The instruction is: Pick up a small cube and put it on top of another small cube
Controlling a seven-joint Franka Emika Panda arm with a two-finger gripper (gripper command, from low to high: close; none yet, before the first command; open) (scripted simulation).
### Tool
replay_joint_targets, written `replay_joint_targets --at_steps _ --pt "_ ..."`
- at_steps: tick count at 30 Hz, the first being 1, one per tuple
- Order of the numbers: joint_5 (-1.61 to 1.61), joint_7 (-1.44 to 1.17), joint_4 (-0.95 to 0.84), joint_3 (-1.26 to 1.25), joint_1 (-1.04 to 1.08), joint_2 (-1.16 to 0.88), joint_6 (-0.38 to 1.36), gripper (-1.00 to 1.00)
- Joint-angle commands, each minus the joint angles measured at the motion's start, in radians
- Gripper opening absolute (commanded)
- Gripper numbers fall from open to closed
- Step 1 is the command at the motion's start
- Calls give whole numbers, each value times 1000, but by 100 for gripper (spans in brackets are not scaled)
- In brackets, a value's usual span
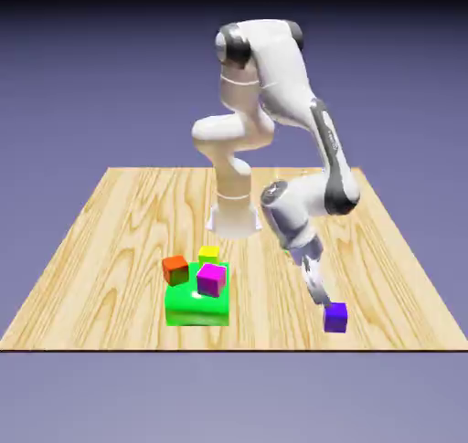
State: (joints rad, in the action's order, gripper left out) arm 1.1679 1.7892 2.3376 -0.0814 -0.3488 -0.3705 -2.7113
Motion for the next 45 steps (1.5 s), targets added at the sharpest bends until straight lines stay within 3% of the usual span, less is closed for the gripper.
replay_joint_targets --at_steps 1,5,6,13,41,45 --pt "30 -27 -21 -10 0 -36 -15 0" --pt "133 -123 -94 -46 -1 -163 -67 0" --pt "133 -123 -94 -46 -1 -163 -67 -100" --pt "-51 6 16 12 7 39 31 -100" --pt "-1268 -1188 -262 112 379 204 947 -100" --pt "-1280 -1190 -198 116 385 184 865 -100"
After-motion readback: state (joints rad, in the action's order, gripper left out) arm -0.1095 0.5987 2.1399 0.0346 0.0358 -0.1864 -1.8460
